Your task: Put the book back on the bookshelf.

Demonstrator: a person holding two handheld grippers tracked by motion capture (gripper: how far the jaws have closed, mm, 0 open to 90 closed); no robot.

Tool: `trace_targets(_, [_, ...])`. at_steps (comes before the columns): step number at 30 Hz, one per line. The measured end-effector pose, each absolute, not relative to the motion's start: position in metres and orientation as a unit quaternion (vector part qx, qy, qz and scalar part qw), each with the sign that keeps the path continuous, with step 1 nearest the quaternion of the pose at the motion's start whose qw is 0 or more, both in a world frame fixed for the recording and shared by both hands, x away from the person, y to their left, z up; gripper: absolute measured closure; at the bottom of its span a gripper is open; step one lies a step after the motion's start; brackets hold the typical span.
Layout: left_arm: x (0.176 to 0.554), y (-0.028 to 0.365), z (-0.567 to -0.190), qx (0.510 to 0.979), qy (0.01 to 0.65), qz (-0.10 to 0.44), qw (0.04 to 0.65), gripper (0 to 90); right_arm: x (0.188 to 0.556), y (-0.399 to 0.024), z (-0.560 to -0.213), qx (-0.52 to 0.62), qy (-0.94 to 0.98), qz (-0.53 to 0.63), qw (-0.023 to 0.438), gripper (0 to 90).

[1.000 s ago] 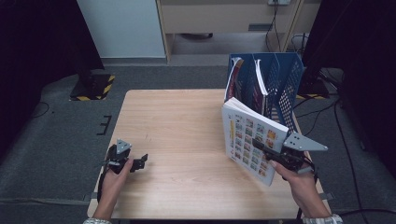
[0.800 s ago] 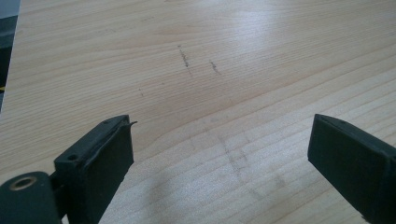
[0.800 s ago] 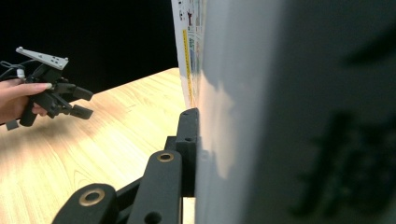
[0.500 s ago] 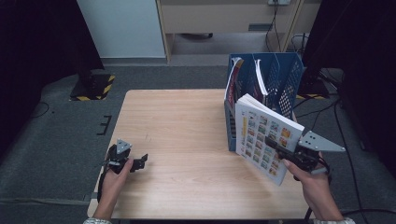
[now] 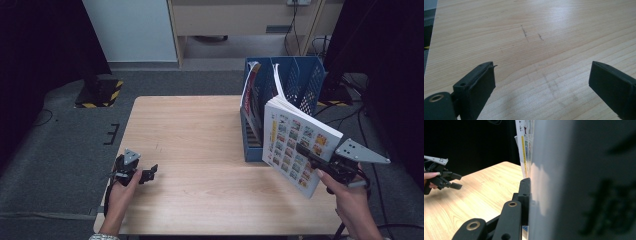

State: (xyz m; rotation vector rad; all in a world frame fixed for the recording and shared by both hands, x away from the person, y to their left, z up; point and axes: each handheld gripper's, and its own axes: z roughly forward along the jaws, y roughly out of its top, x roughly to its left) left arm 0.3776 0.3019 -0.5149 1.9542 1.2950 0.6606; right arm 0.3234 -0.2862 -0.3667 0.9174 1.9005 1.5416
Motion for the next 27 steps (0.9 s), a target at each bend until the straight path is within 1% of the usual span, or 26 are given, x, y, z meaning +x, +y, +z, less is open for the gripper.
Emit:
trace_targets(13, [0.378, 0.302, -0.514, 0.751, 0.499, 0.255, 0.349, 6.5, 0.324, -0.302, -0.342, 0.353, 0.684, 0.572, 0.282, 73.9])
trace_targets(27, [0.378, 0.302, -0.515, 0.752, 0.5, 0.254, 0.348, 6.5, 0.324, -0.321, -0.335, 0.371, 0.67, 0.567, 0.304, 73.9])
